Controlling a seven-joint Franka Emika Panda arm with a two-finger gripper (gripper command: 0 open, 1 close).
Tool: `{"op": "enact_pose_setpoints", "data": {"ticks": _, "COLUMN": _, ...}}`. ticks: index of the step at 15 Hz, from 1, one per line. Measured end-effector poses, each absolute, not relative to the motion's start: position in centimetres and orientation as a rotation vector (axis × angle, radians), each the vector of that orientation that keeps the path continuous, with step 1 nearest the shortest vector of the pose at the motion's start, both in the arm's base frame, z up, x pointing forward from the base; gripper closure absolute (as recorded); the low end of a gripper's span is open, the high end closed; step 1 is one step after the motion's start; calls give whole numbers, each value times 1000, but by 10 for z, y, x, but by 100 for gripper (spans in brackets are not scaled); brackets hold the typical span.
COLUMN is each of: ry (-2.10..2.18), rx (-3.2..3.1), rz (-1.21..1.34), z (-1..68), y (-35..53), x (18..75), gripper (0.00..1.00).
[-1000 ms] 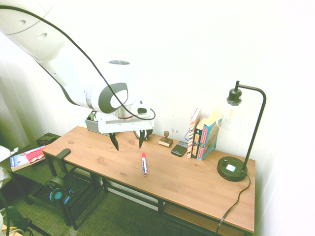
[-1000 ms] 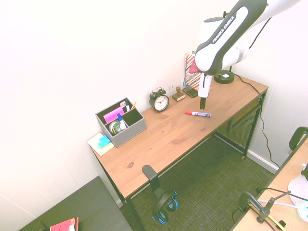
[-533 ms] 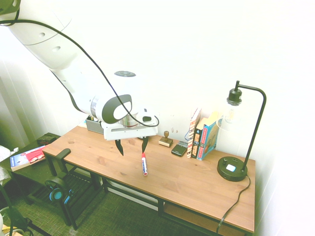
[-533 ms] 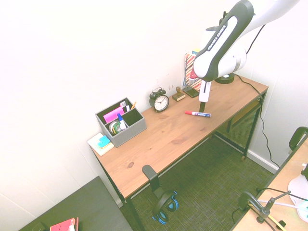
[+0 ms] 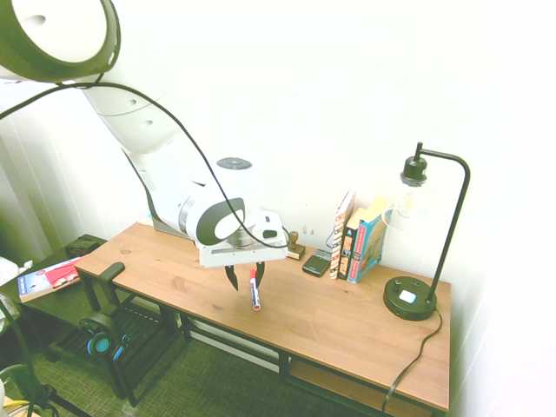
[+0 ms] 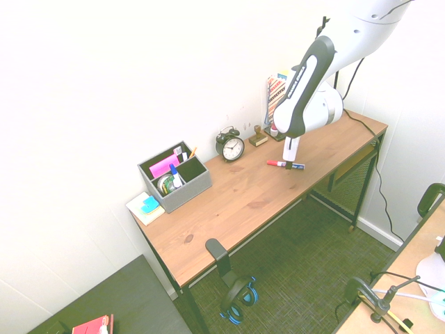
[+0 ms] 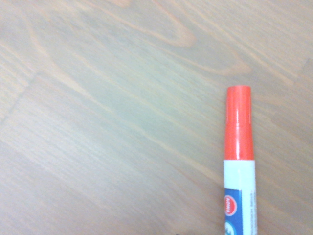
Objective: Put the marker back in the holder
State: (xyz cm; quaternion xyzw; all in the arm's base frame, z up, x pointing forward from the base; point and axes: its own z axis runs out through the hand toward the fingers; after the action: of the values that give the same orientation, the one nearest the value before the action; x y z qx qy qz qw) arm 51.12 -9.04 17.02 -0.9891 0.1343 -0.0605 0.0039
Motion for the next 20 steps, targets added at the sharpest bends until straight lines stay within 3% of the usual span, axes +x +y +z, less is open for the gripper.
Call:
{"op": "enact_pose_setpoints", "data": {"ticks": 12, "ry": 449, "rx": -3106, "rz": -159, "z": 169, "y": -97, "x": 531, "gripper": 100}}
{"op": "enact_pose_setpoints", "data": {"ticks": 18, "ry": 626, "rx": -3032, "rz": -7, "z": 328, "y": -12, "x": 556, "gripper": 100}}
{"op": "enact_pose_setpoints", "data": {"ticks": 20, "ry": 781, "rx": -3008, "rz": 80, "z": 343, "y": 38, "x": 567, "gripper": 100}}
